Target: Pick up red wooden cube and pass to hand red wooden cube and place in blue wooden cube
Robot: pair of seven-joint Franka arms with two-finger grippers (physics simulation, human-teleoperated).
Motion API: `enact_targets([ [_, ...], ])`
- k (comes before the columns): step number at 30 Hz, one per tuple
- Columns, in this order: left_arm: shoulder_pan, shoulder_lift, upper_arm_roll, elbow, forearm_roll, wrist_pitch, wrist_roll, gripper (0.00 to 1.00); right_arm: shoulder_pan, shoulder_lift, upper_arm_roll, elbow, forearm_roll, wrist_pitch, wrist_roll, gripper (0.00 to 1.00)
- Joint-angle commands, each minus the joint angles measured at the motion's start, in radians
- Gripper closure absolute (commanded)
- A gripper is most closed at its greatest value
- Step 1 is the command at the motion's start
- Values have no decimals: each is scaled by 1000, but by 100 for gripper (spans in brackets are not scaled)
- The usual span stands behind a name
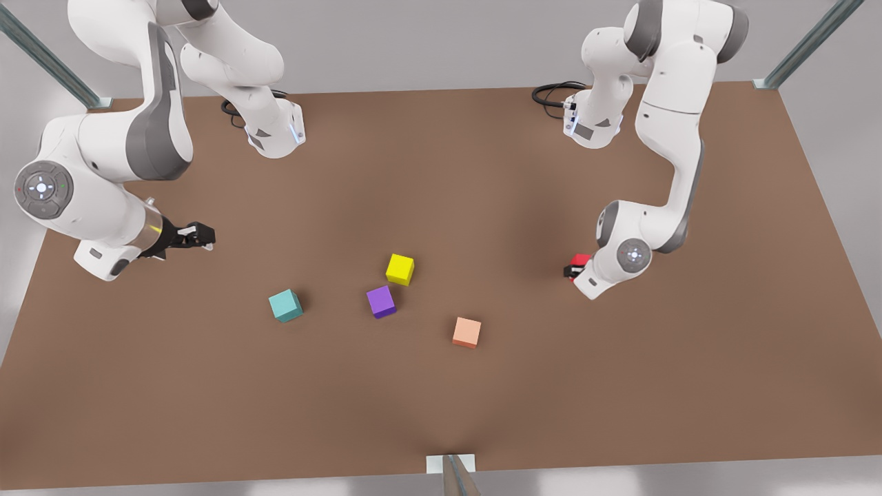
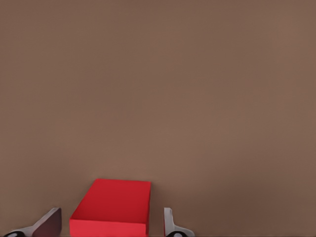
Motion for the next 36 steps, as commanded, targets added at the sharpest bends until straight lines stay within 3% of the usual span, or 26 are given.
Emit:
enact_targets([
  [1,0,0,0,-12,2,25,-15,0,-1,0,0,-1,1,-2,2,0],
  [15,1,34,0,-50,2,77,-15,0,-2,9,0,-1,4,-17,0,0],
  [16,1,34,0,-50,2,77,-15,8,-2,10,0,-1,4,-17,2,0],
  [17,1,34,0,-49,2,76,-15,29,-2,10,0,-1,4,-17,2,0],
  [18,1,34,0,-49,2,74,-15,38,-2,10,0,-1,4,-17,0,0],
  [25,9,24,-5,22,-7,4,-18,39,-4,15,-1,-1,5,-31,0,0],
  [27,14,17,-8,132,-96,-152,-18,39,-4,16,0,-3,5,-31,0,0],
  [30,14,34,-8,491,-466,-662,-21,39,-4,15,0,-7,7,-33,0,0],
  [31,10,57,-11,549,-566,-736,-14,39,-4,15,0,-7,7,-33,-2,0],
  [33,10,116,-101,623,-765,-743,-20,39,4,119,8,40,103,25,-267,0],
  [34,9,178,-124,707,-876,-727,-21,39,9,216,11,86,284,44,-380,0],
  [36,6,250,-251,809,-897,-527,-61,40,96,329,36,172,527,156,-390,0],
])
